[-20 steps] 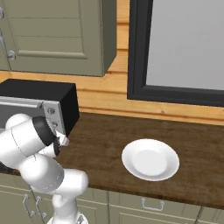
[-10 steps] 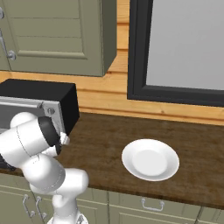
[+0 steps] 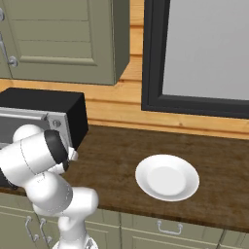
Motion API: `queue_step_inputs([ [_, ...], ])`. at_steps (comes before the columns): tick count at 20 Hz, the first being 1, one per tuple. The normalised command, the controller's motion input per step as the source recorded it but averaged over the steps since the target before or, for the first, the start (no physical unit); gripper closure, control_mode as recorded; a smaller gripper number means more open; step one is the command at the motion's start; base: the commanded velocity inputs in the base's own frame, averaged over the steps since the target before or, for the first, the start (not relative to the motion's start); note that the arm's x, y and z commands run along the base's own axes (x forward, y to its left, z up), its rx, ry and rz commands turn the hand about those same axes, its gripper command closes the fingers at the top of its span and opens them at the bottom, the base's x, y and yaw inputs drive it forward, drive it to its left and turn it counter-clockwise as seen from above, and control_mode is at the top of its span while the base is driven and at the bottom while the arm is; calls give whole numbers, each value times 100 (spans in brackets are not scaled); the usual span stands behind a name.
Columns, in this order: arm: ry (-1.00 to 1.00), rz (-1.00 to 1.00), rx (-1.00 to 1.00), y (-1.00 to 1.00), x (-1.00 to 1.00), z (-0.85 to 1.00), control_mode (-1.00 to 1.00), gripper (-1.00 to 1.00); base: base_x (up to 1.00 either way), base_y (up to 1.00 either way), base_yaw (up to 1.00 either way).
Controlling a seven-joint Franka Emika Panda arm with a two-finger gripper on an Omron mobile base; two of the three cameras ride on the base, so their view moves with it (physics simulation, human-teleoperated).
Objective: Pick up the kebab skewer and baguette bread, and place them inside the toaster oven. Close the toaster oven door and start by setting the timer.
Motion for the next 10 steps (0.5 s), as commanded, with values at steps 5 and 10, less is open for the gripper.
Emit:
queue_step_inputs([
  [5, 0, 0, 0, 0, 0, 0, -100, 100, 0, 0, 0],
  [10, 0, 0, 0, 0, 0, 0, -100, 100, 0, 0, 0],
])
